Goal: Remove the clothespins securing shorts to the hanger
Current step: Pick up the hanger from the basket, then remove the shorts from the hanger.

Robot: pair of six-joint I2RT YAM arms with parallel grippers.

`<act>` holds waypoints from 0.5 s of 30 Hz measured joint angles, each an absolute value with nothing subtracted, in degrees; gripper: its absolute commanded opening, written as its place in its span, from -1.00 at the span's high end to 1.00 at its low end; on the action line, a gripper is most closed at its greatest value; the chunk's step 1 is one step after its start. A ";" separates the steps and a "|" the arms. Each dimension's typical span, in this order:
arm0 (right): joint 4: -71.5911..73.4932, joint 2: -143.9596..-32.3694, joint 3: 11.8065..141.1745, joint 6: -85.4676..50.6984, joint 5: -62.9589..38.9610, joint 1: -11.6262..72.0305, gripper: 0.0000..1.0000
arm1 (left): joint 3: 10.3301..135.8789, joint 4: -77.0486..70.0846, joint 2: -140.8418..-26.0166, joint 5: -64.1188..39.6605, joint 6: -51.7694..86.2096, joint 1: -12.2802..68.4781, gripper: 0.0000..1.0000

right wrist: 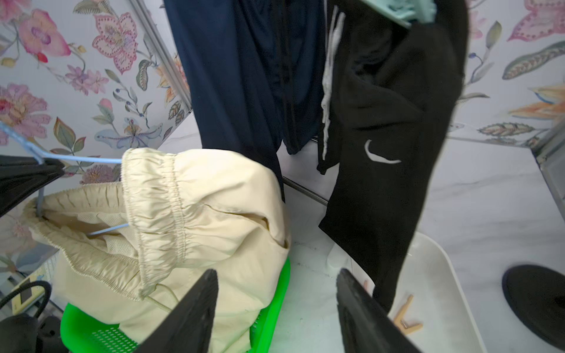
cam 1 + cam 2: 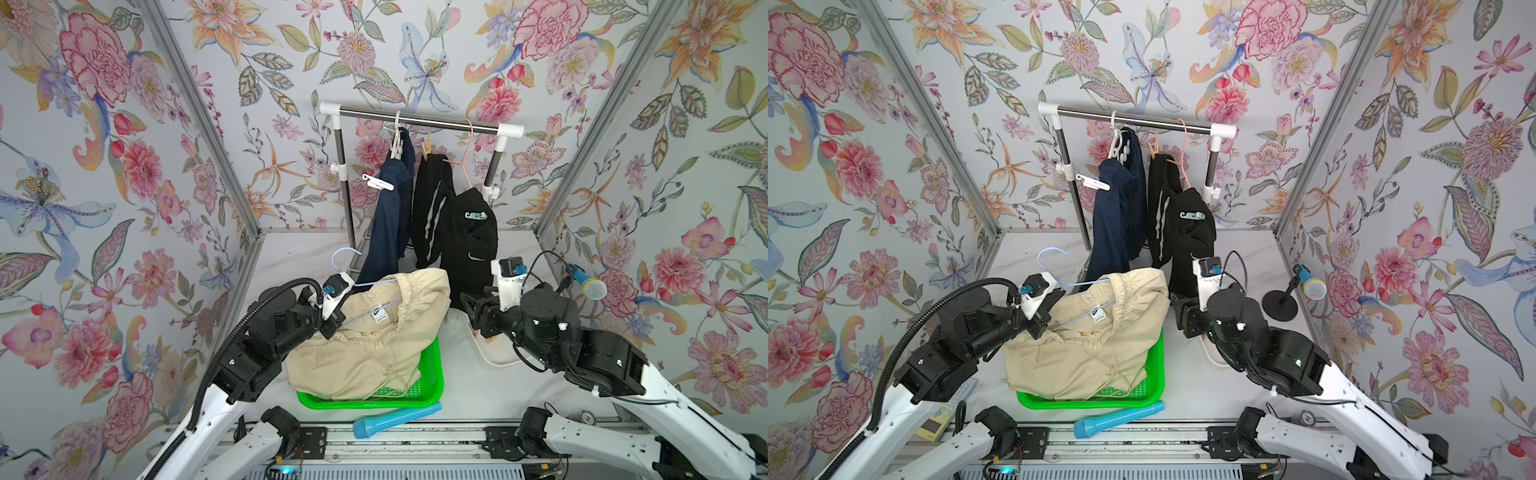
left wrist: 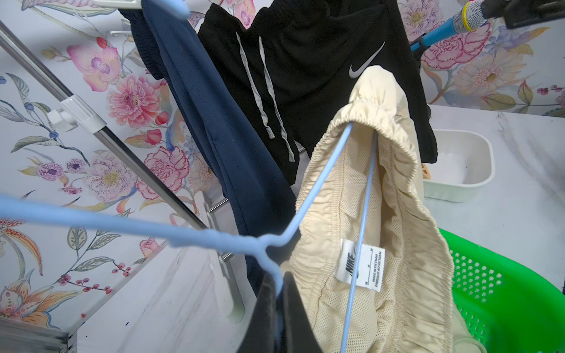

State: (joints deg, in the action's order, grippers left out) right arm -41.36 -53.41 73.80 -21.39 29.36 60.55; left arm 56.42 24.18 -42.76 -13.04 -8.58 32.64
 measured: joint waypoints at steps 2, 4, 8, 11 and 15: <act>-41.36 -58.35 77.87 -20.21 32.25 64.58 -0.26 | 56.42 24.23 -42.59 -12.82 -7.33 32.64 1.00; -41.36 -62.17 81.17 -19.18 33.54 66.17 -0.26 | 56.42 24.36 -42.44 -12.23 -6.07 32.64 1.00; -41.34 -68.14 86.02 -17.72 35.05 67.11 -0.26 | 56.45 24.88 -42.11 -9.82 -3.92 32.64 1.00; -41.34 -71.44 87.96 -17.08 35.55 67.11 -0.23 | 56.95 26.87 -42.22 -7.94 -2.68 32.64 1.00; -41.25 -75.09 89.36 -16.19 35.38 67.11 -0.25 | 58.92 29.78 -42.96 -5.45 -1.10 32.67 1.00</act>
